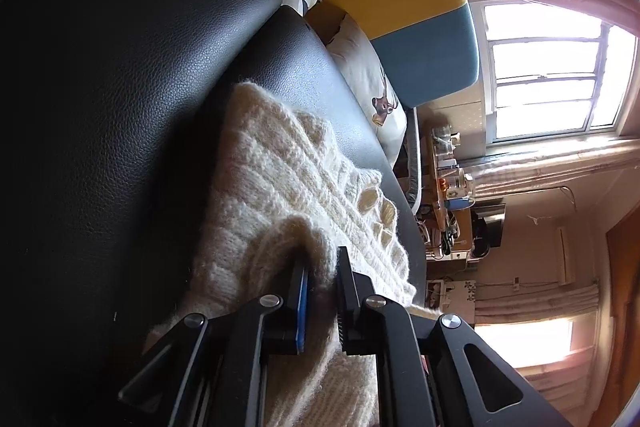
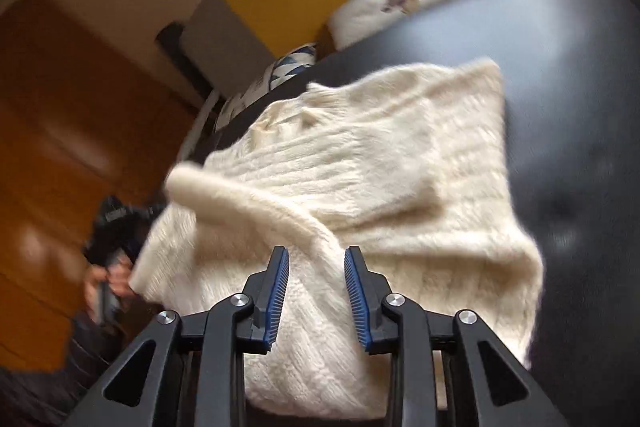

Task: Fold clothes

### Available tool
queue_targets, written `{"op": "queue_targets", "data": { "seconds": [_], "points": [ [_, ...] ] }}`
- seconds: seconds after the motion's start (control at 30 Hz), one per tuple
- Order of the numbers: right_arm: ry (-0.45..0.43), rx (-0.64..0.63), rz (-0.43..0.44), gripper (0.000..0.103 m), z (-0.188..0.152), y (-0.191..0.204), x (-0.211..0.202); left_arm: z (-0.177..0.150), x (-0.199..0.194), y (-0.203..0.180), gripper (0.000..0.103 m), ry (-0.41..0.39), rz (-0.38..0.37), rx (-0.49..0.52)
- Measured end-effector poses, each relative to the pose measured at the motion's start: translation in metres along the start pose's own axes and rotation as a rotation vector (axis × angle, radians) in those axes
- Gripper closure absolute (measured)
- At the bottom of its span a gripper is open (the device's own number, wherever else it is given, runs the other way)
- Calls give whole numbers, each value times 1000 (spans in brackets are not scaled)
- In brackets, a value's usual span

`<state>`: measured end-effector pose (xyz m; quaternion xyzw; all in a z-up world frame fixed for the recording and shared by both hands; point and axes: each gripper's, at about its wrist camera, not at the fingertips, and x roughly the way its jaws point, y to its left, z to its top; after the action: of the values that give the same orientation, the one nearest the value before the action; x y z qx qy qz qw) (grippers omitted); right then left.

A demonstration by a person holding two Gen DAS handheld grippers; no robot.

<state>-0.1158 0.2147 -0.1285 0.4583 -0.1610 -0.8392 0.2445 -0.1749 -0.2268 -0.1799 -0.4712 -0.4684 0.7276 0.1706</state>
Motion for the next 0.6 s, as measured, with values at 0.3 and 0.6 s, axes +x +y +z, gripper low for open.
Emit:
{"op": "queue_targets", "data": {
  "seconds": [0.3,0.6],
  "points": [
    [110,-412,-142,73,23,41,40,-3,1,-8,91,24,54,56],
    [263,-299,38,66,45,25,67,-2,6,-9,91,39,63,71]
  ]
}}
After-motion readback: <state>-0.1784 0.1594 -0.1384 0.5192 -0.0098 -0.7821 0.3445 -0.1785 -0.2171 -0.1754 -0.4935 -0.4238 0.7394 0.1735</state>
